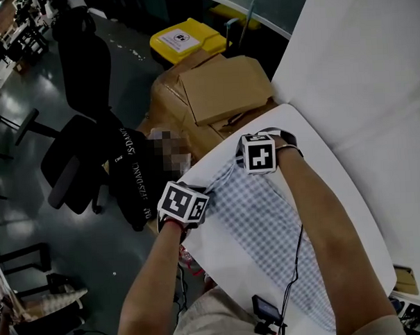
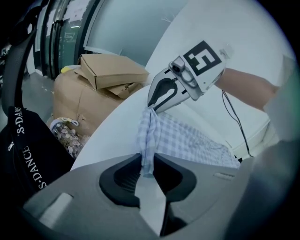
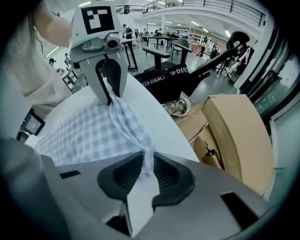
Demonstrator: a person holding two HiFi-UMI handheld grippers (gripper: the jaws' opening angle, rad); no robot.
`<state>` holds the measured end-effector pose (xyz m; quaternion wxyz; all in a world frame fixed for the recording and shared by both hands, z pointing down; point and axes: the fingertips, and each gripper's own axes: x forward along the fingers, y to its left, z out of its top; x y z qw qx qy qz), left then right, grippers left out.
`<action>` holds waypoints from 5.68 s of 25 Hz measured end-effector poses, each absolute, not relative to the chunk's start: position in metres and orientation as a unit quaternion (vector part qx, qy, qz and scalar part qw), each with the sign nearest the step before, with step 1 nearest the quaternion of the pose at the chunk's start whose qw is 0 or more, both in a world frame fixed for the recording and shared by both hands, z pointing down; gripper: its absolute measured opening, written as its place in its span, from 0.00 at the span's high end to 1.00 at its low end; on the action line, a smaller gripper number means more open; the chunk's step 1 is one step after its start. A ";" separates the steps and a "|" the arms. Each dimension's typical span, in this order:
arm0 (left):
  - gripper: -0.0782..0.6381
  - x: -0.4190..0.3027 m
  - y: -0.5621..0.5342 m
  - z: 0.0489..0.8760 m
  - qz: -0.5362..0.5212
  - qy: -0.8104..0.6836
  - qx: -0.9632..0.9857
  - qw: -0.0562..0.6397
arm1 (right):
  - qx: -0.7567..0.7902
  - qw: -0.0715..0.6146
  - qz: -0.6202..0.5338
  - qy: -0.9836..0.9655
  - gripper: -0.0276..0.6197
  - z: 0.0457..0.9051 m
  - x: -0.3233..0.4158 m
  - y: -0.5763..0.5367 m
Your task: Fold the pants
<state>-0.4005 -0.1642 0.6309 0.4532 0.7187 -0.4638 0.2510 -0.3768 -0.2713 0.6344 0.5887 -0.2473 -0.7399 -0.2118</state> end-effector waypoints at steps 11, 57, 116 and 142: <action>0.78 -0.401 -0.164 0.633 0.328 -0.471 0.710 0.408 | -0.255 0.600 -0.170 -0.739 0.74 0.639 -0.383 -0.277; 0.85 -0.126 -0.062 0.441 0.309 -0.334 0.846 0.279 | -0.025 0.469 -0.177 -0.865 0.89 0.443 -0.087 -0.171; 0.65 0.367 0.231 0.550 0.352 0.096 0.849 0.382 | 0.055 0.656 -0.028 -0.752 0.77 0.579 0.420 0.077; 0.71 0.357 0.215 0.544 0.246 0.079 0.828 0.497 | 0.080 0.661 0.018 -0.746 0.89 0.558 0.418 0.059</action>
